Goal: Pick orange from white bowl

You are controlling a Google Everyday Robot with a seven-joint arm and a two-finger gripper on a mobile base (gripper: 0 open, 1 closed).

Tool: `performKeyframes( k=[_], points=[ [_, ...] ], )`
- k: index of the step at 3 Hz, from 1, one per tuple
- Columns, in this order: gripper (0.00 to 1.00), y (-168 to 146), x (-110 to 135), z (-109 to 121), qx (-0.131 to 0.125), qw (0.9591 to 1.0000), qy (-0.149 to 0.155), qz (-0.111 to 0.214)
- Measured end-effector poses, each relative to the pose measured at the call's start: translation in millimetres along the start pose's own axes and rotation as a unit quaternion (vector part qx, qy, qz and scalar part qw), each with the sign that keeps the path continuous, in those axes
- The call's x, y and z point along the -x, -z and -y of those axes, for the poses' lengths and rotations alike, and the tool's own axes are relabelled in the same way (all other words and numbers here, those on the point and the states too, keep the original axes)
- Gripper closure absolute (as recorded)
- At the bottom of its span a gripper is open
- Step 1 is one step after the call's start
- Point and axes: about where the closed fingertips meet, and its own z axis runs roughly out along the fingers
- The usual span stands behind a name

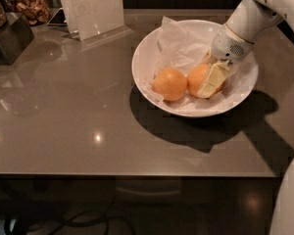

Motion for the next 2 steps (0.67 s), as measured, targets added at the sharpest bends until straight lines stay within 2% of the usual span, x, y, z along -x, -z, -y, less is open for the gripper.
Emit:
performKeyframes(
  k=[1, 2],
  points=[
    [0.89, 12, 5, -2, -0.019, 0.9998, 0.010, 0.005],
    [1.00, 44, 19, -11, -0.061, 0.9971, 0.033, 0.033]
  ],
)
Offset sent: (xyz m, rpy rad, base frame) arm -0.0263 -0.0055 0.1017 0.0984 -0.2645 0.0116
